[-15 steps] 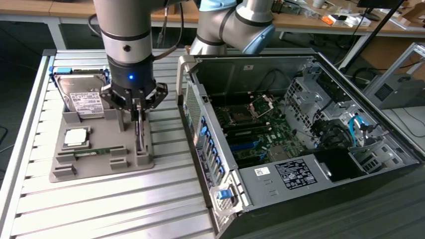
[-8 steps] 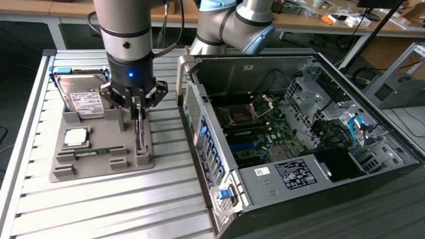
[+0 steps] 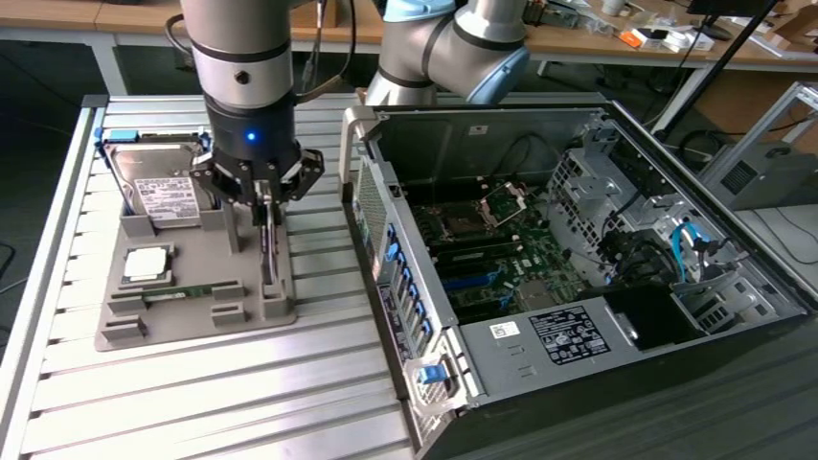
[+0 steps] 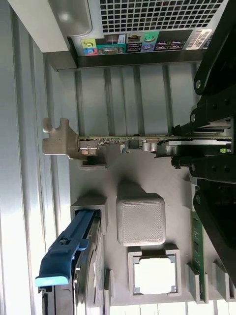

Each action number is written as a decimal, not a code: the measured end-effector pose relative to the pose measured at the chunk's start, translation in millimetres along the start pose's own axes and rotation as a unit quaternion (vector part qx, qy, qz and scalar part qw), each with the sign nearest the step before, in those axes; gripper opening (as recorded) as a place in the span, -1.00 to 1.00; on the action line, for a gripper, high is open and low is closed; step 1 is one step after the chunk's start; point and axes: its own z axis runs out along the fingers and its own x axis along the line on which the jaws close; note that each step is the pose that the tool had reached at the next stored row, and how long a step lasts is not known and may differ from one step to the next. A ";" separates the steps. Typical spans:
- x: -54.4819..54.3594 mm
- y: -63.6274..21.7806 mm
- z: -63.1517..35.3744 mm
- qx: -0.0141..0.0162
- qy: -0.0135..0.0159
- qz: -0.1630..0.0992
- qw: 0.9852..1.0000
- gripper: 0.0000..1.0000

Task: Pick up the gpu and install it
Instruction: 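Pick up the gpu and move the gpu toward the slot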

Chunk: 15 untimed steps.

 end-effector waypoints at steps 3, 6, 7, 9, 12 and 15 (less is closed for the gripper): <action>-0.1 0.1 -3.5 0.000 0.000 0.000 1.000 -0.47; -0.2 0.3 -6.8 0.000 0.000 0.000 1.000 -0.47; -0.2 0.3 -8.2 0.000 0.000 0.000 1.000 -0.47; -0.3 0.5 -10.9 0.000 0.000 0.000 1.000 -0.47; -0.4 0.6 -14.5 0.000 0.000 0.000 1.000 -0.47; -0.4 0.7 -17.3 0.000 0.000 0.000 1.000 -0.47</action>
